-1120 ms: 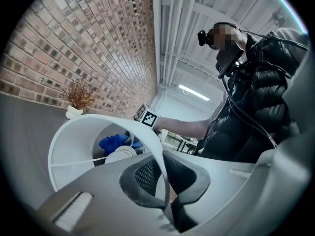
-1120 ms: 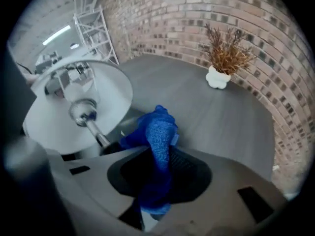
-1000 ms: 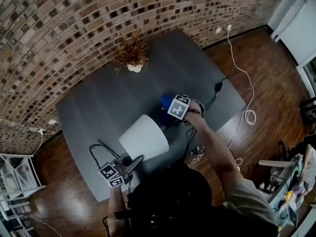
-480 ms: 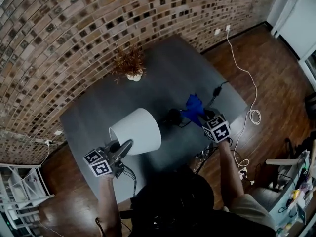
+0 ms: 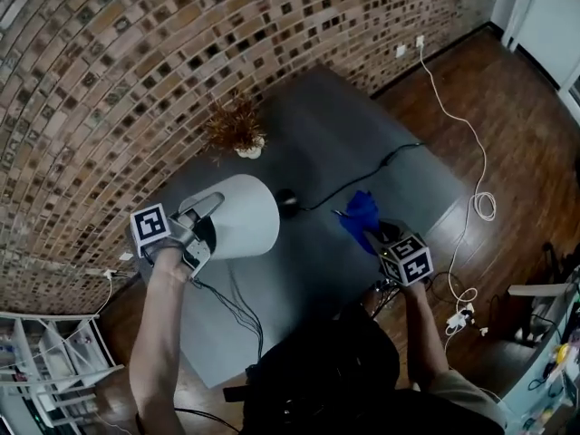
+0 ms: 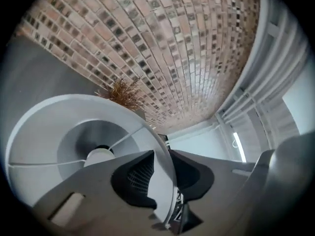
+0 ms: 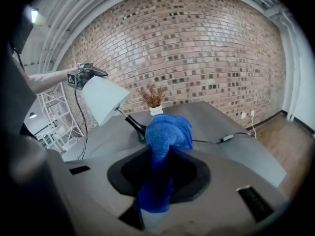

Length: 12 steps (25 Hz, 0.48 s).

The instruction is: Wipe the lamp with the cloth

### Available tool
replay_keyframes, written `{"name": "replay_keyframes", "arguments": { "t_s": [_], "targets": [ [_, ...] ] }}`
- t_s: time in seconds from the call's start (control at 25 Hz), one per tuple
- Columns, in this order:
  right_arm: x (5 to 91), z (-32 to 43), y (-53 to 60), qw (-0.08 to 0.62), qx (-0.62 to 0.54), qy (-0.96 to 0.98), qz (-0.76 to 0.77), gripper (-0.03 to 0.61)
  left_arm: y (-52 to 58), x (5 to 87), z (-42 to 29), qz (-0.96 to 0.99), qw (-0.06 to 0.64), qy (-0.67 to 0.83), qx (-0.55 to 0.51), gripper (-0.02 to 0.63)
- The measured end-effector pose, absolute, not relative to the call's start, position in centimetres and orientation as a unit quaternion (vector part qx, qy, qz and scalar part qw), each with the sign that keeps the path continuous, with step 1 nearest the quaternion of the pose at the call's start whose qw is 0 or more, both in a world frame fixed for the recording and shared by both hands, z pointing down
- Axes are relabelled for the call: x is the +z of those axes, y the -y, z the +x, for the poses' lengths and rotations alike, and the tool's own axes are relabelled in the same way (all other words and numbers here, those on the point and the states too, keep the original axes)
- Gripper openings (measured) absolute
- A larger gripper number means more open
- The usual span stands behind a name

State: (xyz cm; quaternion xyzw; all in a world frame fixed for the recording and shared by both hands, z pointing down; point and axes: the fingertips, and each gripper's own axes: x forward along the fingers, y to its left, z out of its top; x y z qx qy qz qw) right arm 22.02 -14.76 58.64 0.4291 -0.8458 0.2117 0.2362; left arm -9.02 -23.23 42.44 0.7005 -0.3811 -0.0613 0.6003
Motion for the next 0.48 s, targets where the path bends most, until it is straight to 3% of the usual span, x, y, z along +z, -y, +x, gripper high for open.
{"name": "replay_keyframes", "arguments": {
  "t_s": [0.12,0.24,0.32,0.48],
  "targets": [
    [54.5,19.0,16.5,0.183,0.171,0.868,0.430,0.095,26.5,41.3,-5.2,0.709,0.603,0.359,-0.074,0.136],
    [48.9,15.1,19.1,0.111,0.119,0.890,0.426,0.095,29.4,39.1,-1.0,0.737,0.588,0.321,-0.092,0.326],
    [47.4,13.0,20.7,0.094,0.104,0.897,0.420,0.095,30.2,38.1,1.6,0.767,0.564,0.295,-0.079,0.413],
    [47.7,12.0,22.3,0.088,0.113,0.900,0.411,0.095,28.4,36.6,5.6,0.827,0.515,0.223,-0.027,0.430]
  ]
}}
